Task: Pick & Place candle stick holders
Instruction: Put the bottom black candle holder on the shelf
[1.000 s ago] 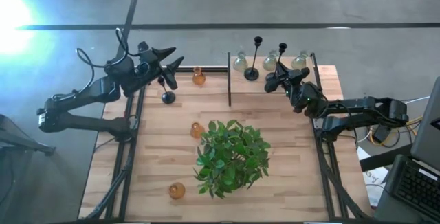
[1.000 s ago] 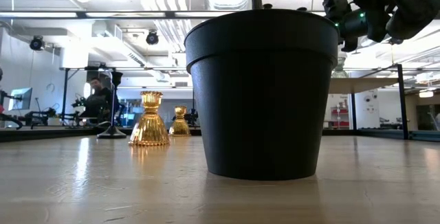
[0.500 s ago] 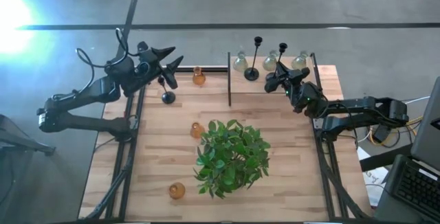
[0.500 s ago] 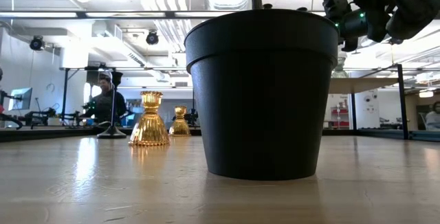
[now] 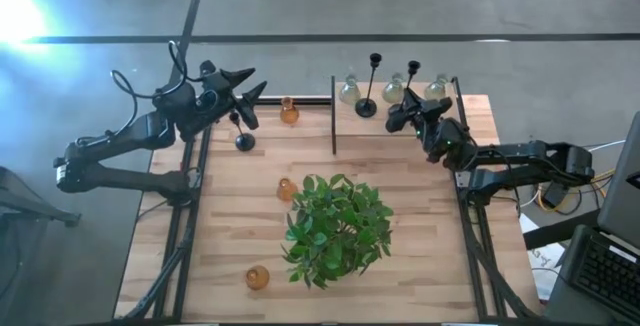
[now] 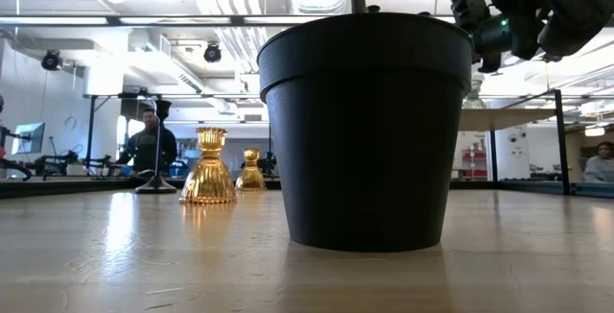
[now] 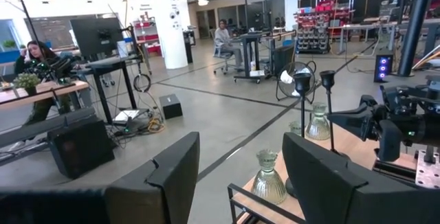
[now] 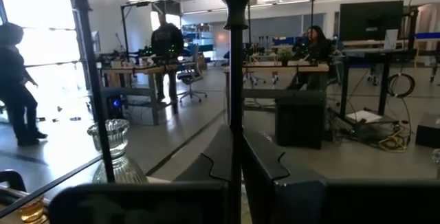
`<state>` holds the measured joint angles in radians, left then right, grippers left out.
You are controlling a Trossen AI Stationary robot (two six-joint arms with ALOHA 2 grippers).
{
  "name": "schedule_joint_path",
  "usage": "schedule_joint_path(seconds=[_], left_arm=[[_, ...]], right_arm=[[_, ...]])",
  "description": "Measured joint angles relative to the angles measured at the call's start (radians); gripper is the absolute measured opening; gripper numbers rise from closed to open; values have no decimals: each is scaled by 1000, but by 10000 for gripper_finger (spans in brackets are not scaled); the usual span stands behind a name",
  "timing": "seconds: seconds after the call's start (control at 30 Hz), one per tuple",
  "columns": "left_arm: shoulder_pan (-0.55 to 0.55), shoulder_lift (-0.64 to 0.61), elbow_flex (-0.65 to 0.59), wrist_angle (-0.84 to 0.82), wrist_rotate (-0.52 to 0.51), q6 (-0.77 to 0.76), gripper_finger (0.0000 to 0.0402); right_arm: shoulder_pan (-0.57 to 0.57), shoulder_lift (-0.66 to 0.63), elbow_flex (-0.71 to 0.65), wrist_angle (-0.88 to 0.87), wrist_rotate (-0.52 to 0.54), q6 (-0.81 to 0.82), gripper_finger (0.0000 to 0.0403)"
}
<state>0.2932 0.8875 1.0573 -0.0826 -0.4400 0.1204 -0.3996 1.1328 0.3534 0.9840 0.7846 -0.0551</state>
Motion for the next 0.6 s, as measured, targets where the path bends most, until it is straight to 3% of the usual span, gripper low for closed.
schedule_joint_path(seconds=[0.6], left_arm=[[0,2,0,0,0,-17,213]], right_arm=[[-24,34,0,7,-29,26,8]])
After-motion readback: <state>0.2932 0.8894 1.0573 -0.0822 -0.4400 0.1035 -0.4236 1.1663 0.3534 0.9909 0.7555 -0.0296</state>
